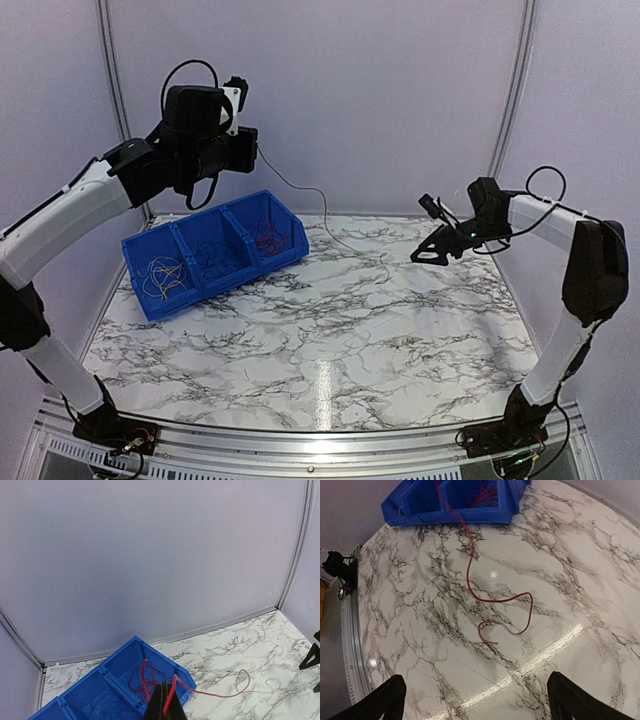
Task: Untangle the cables
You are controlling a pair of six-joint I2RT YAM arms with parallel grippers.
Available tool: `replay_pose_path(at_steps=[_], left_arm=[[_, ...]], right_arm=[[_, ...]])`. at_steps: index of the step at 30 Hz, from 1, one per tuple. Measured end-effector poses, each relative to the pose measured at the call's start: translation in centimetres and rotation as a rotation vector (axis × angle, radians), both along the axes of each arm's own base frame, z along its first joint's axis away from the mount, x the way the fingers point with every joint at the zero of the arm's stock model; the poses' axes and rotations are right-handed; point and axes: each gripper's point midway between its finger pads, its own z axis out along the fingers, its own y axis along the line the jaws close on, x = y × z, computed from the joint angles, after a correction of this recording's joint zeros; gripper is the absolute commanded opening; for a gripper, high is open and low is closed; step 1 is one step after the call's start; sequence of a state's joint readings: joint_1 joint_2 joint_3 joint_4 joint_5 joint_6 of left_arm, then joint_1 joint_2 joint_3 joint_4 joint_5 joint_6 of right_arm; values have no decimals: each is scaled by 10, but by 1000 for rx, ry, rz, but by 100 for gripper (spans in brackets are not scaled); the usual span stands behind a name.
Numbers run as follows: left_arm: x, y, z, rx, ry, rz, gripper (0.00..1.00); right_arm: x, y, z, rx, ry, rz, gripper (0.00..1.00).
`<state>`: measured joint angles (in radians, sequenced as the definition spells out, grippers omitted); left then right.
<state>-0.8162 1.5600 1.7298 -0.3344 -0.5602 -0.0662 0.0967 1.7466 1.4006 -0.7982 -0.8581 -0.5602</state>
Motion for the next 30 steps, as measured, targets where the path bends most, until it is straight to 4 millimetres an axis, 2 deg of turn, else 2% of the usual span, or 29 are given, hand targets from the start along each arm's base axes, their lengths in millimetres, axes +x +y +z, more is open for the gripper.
replay_pose_path(at_steps=[3,8,13,17,21,26,30], left_arm=[[27,-5,0,-6,11,-8,0],[72,1,-7,-14,31,7,0],[107,13,-24,1,62,41,0],[131,23,-47,29,98,59,0],[159,25,-87,58,159,68,0],[186,25,-166,115,279,78,0],[199,28,-227,140,379,84,0]], right_arm=[[-18,7,7,59,17,53,98],[-31,7,-1,73,40,58,99],[-32,4,-7,46,30,32,99],[-27,2,-10,29,13,20,99],[-26,0,-13,20,11,11,98],[-24,-1,-15,7,10,-1,98],[-23,-2,-16,3,6,-4,99]])
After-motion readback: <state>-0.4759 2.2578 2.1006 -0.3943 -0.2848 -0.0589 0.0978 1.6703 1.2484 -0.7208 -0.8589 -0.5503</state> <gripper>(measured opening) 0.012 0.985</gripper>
